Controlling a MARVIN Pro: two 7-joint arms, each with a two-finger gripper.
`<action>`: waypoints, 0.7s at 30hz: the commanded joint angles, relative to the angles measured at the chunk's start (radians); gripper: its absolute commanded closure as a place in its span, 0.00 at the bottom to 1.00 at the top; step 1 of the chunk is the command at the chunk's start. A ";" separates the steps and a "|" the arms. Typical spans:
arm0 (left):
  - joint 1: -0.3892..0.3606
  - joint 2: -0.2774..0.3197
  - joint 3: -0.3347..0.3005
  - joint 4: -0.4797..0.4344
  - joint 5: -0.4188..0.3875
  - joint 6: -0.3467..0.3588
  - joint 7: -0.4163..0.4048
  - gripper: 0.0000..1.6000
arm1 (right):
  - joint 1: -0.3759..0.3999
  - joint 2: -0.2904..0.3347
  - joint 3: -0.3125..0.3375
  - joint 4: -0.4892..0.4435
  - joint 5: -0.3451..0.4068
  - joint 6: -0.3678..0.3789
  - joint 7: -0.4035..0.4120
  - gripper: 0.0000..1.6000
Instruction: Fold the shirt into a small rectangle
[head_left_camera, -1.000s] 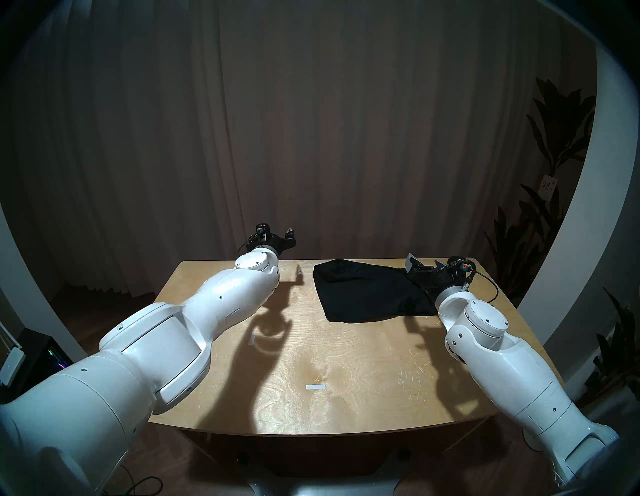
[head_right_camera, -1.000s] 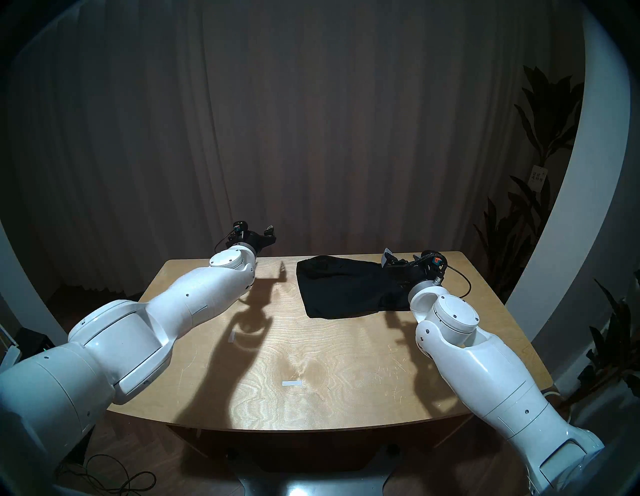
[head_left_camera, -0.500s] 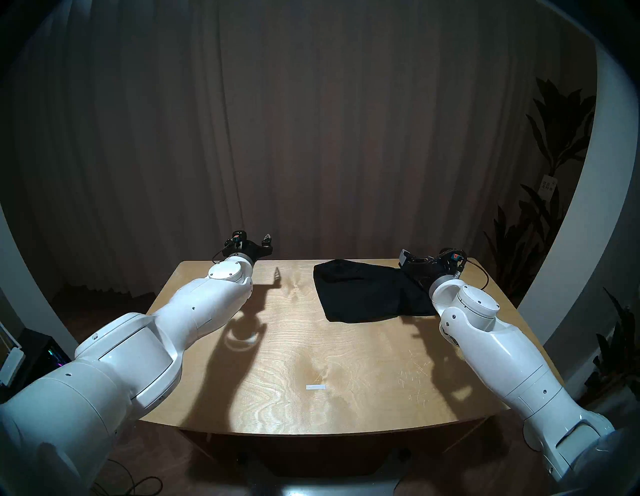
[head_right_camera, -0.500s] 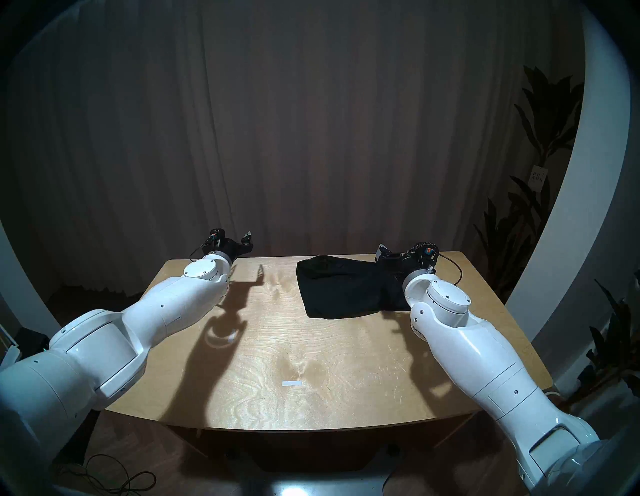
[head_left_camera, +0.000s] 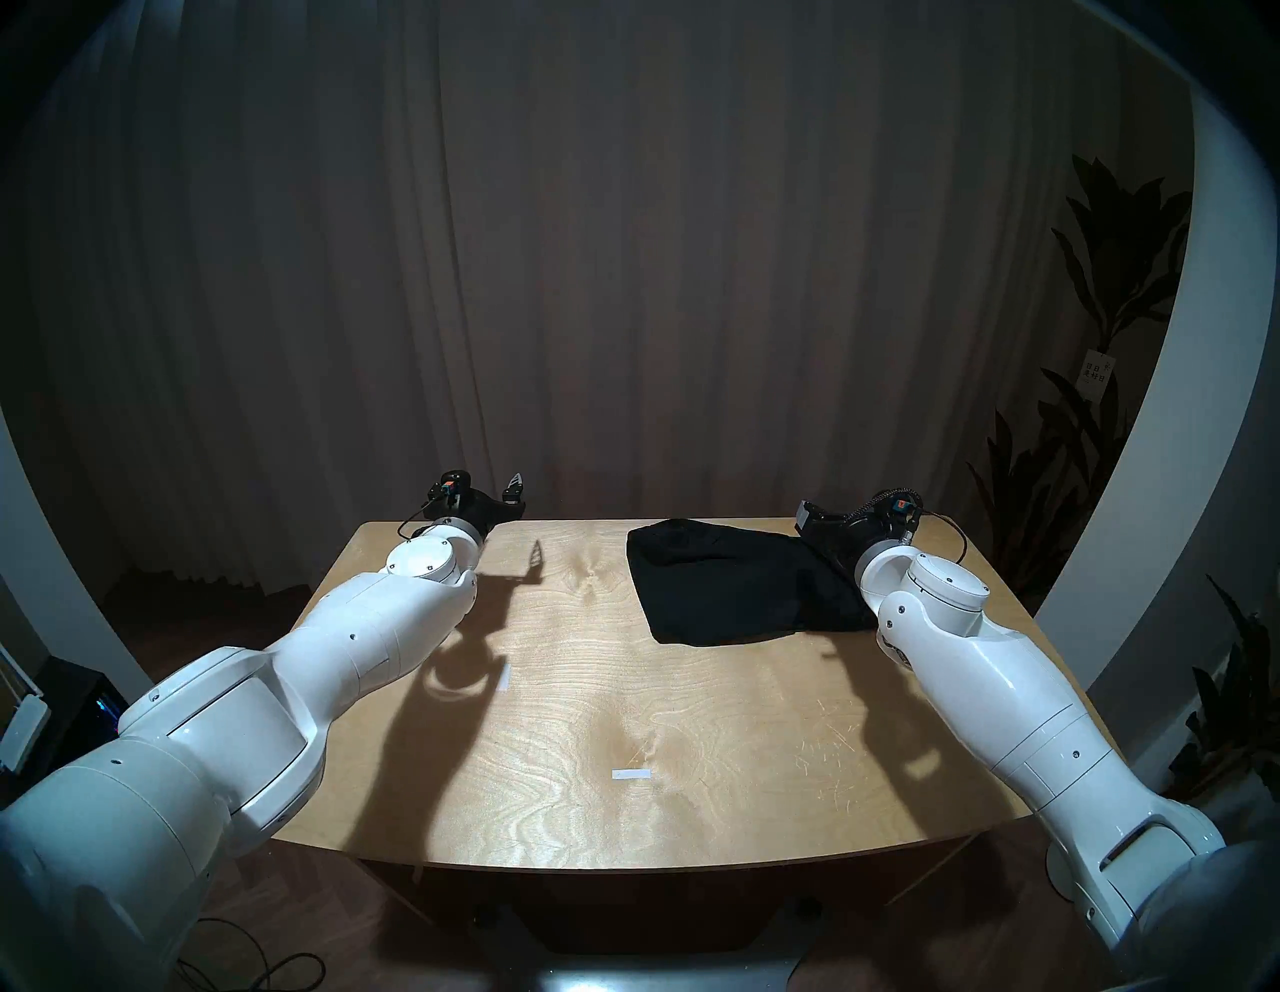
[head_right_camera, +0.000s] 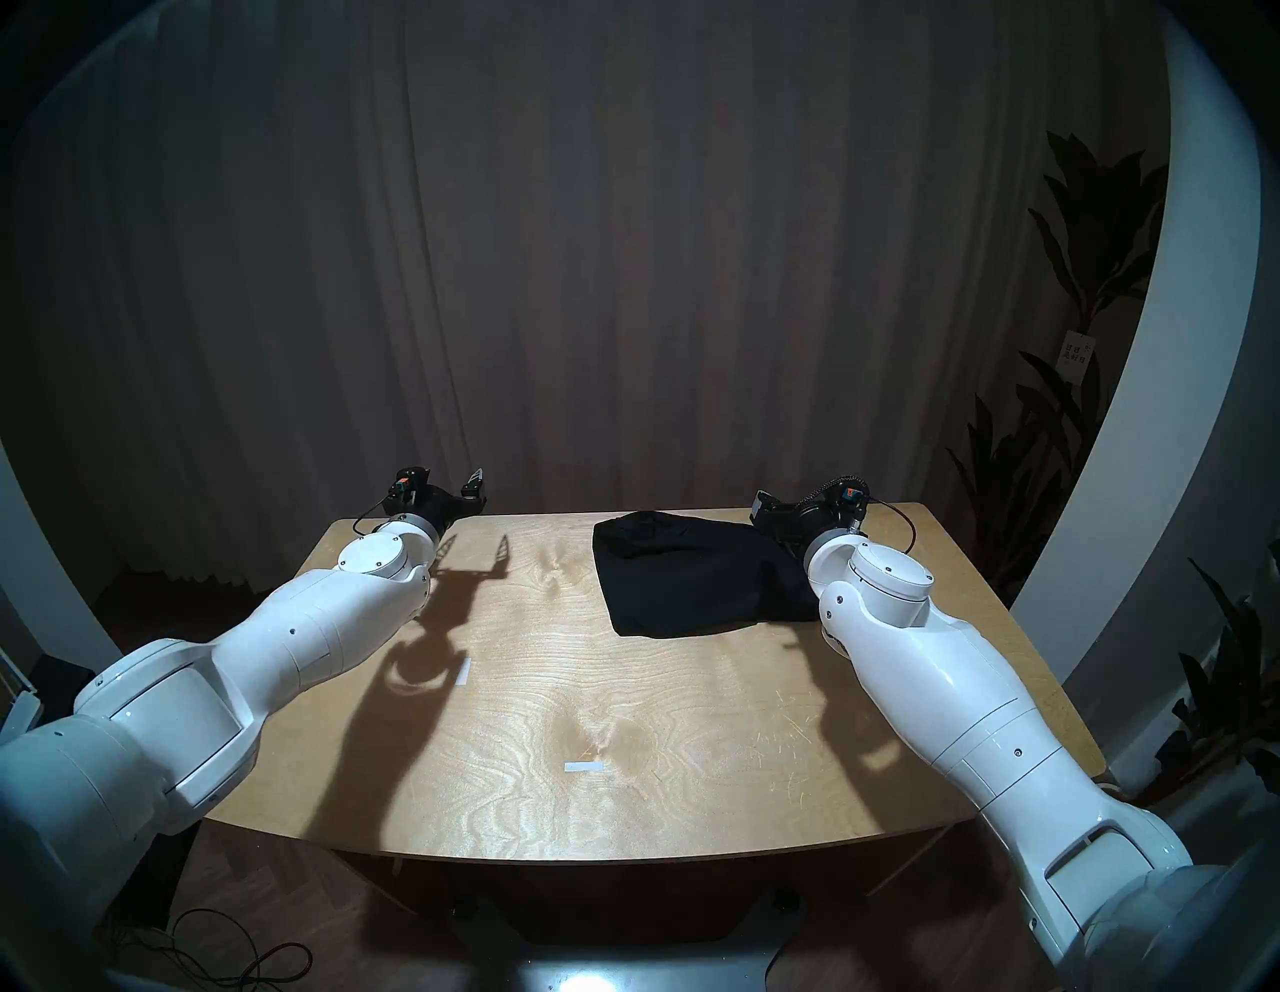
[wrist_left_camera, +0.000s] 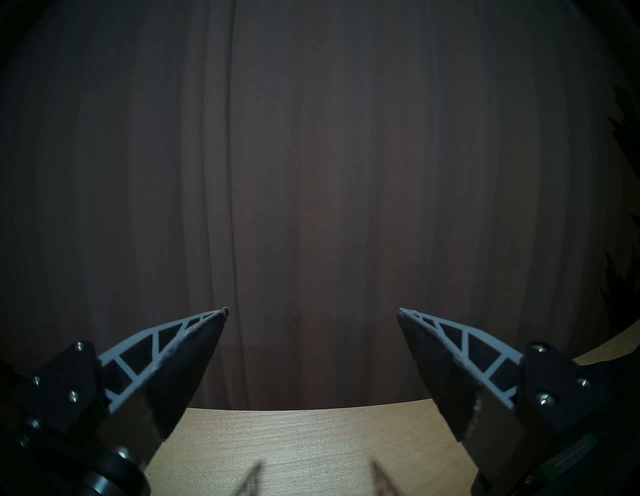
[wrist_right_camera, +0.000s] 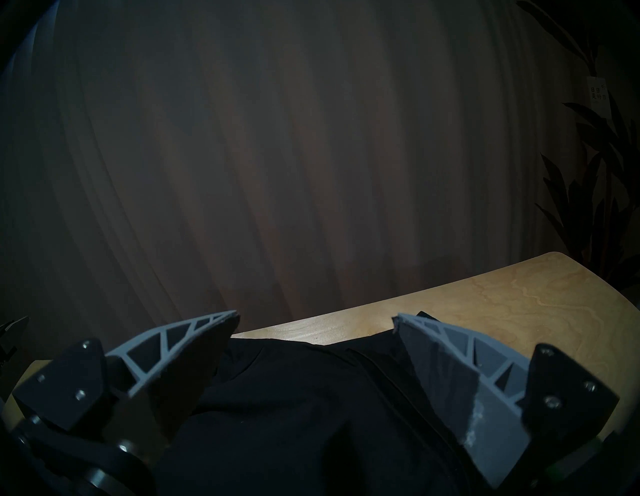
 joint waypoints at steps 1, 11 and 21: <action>0.011 0.058 -0.016 -0.067 -0.001 -0.041 -0.017 0.00 | 0.082 -0.019 -0.017 0.015 -0.015 0.017 0.024 0.00; 0.057 0.118 -0.026 -0.157 -0.002 -0.073 -0.042 0.00 | 0.147 -0.029 -0.053 0.071 -0.045 0.047 0.053 0.00; 0.122 0.182 -0.035 -0.272 -0.006 -0.104 -0.065 0.00 | 0.198 -0.027 -0.081 0.127 -0.074 0.071 0.094 0.00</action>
